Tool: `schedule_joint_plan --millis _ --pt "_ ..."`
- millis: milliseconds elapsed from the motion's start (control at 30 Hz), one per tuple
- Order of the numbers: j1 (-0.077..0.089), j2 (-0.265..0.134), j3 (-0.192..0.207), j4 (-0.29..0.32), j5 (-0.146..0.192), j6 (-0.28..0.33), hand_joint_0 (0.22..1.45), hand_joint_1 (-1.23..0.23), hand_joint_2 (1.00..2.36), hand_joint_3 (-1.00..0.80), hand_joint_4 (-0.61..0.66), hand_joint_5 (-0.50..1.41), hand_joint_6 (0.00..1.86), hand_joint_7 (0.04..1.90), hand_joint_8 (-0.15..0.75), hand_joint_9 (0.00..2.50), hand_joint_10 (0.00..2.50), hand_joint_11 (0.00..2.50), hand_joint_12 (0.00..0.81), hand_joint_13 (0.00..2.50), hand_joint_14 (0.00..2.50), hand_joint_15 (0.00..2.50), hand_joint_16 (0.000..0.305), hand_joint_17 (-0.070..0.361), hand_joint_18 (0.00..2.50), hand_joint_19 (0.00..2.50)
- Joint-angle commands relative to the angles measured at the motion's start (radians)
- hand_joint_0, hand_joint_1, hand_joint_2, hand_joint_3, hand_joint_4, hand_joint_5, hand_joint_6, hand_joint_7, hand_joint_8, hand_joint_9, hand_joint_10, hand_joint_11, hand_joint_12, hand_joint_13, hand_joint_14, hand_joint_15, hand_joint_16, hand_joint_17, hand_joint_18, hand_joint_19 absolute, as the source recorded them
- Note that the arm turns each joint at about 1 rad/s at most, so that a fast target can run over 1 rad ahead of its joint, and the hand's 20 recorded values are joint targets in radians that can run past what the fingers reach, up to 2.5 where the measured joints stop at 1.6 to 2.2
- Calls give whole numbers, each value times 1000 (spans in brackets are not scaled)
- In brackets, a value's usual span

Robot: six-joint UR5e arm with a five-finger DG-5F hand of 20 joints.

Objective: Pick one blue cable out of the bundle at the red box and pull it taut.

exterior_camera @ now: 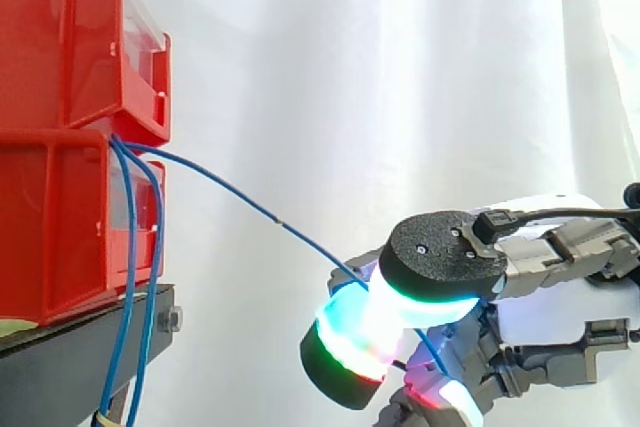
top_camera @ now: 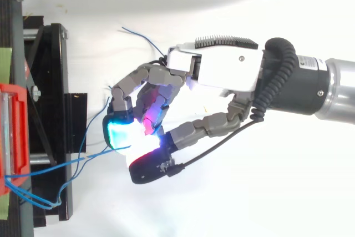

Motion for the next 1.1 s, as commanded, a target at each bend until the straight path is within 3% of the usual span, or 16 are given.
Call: schedule_joint_plan --millis 0,1067 --pt "-1 0 0 -1 0 0 627 -878 1018 -226 -8 -57 920 1011 368 1153 12 880 348 793 14 502 41 92 484 400" --pt "-1 0 0 -1 0 0 627 -875 1018 -227 -11 -57 923 998 366 1139 11 859 351 775 14 502 38 85 338 320"
